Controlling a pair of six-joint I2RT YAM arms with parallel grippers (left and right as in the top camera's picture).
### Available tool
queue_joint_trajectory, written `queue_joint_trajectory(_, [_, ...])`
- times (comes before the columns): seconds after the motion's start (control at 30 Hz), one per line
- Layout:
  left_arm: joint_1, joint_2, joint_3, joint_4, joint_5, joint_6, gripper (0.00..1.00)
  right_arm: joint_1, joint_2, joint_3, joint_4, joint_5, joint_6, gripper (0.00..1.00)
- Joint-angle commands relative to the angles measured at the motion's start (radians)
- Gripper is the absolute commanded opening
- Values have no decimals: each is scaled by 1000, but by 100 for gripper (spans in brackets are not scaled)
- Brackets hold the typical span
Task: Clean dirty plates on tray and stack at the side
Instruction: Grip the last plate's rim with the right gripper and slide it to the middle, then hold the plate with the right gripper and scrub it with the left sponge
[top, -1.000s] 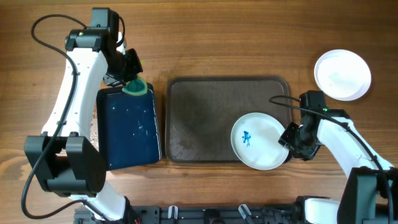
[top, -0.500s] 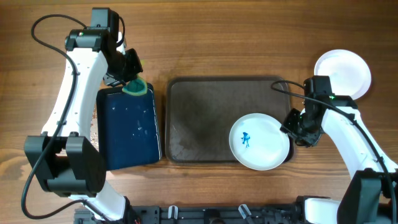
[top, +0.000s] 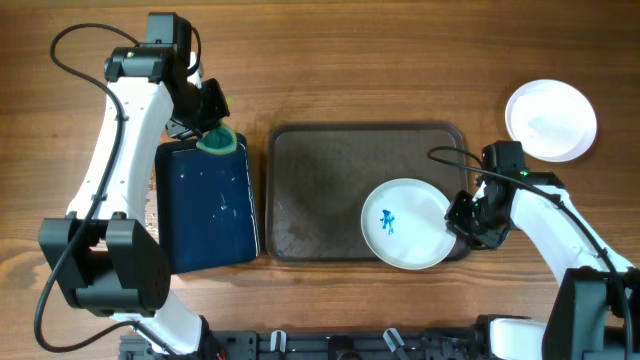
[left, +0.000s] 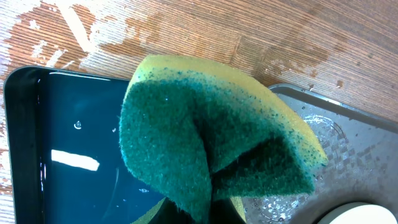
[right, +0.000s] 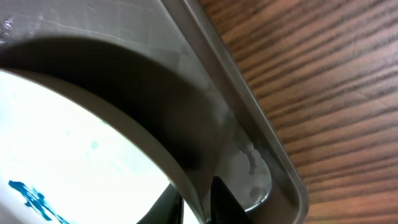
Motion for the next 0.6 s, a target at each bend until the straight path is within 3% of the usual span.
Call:
queue_joint_trajectory(0.0, [-3,6,5,-1,-1,21,4,4,7,-6,31,-23,-3,9])
queue_joint_trajectory(0.23, [-3,6,5,-1,97,20,4,18,7,-3,333,-285,-180,5])
queue_joint_trajectory(0.43, [-139,10,-2,31,198,18,4,174,7,-3,306,-177,-130,5])
queue_joint_trajectory(0.57, [-290,91,-2,117,198,-88,4,182,7,-3,310,-142,-77,5])
